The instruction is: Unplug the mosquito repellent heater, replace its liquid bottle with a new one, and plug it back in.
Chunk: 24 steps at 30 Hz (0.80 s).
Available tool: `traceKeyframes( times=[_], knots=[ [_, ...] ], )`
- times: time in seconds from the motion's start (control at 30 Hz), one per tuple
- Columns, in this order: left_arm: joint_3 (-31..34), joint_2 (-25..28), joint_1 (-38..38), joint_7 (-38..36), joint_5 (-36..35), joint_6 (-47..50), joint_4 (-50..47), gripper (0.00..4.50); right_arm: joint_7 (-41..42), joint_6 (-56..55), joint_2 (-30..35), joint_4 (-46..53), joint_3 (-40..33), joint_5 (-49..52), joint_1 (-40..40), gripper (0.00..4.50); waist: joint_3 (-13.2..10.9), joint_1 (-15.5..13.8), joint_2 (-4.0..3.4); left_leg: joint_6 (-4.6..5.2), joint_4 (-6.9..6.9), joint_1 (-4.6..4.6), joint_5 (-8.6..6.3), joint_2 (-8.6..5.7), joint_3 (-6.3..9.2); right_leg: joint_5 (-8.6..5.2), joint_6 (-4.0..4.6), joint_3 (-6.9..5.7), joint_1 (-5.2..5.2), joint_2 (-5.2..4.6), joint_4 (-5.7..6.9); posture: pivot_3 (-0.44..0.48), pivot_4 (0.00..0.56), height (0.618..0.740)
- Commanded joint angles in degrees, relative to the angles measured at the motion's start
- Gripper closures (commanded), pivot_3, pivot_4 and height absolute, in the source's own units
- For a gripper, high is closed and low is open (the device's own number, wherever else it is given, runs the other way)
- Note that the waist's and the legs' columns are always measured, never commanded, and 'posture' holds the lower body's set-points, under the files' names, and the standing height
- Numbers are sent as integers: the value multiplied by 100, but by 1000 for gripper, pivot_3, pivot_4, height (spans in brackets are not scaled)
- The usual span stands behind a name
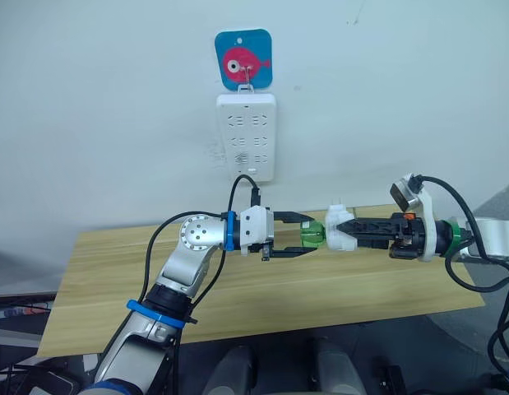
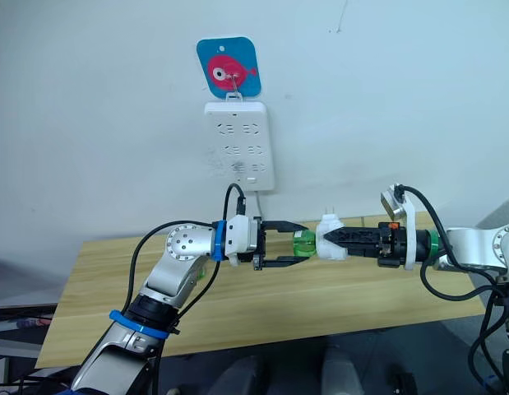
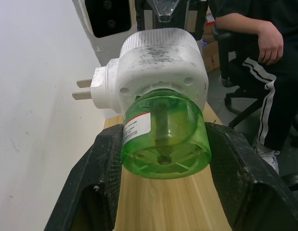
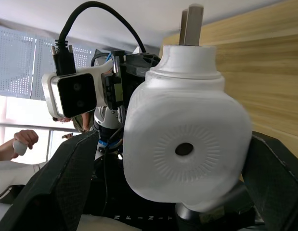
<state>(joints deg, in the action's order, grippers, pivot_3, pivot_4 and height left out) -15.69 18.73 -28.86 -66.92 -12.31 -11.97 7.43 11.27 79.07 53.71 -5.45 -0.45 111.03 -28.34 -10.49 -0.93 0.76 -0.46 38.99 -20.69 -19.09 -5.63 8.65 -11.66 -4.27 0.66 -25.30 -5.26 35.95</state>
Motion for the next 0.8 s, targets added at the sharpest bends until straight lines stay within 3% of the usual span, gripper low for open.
traceKeyframes(
  times=[0.03, 0.27, 0.43, 0.67, 0.8],
  knots=[
    [-61, -41, 27, 9, -17, -100, -121, 2252, 21, -30, 36, -26, 3, 197, -129, 31, -1, -24, 0, 0, 0, 0, 0, 0, -1, 0, 0, 0, -1, 0, 0, 37, 205, 740],
    [-58, -52, -4, 1, -64, -24, -118, 2252, 37, -54, 89, 6, 51, 166, -115, 31, -8, -48, 2, 0, 0, -3, 0, 0, 0, 0, 0, -2, -1, 0, -1, 34, 206, 740],
    [-81, -75, -28, -20, -74, -23, -110, 2252, 131, -13, 125, 105, 87, 141, -104, 1499, -13, -46, 5, 0, 0, -3, 0, 0, 0, 0, 0, -2, -2, 0, -2, 28, 207, 740],
    [-86, -89, -59, -81, -120, -6, -101, 2252, 375, 55, 99, 142, 26, -165, -151, 1529, -15, -46, 6, 0, 0, -3, 0, 0, 0, 0, 0, -3, -2, 1, -2, 28, 207, 740],
    [134, -164, -195, 89, -734, 1286, -390, 2252, 903, 255, 176, 554, -14, -777, -135, 1529, -15, -45, 6, 0, 1, -3, 0, -1, 0, 0, 0, -5, -2, 3, -1, 30, 207, 740]
  ],
)
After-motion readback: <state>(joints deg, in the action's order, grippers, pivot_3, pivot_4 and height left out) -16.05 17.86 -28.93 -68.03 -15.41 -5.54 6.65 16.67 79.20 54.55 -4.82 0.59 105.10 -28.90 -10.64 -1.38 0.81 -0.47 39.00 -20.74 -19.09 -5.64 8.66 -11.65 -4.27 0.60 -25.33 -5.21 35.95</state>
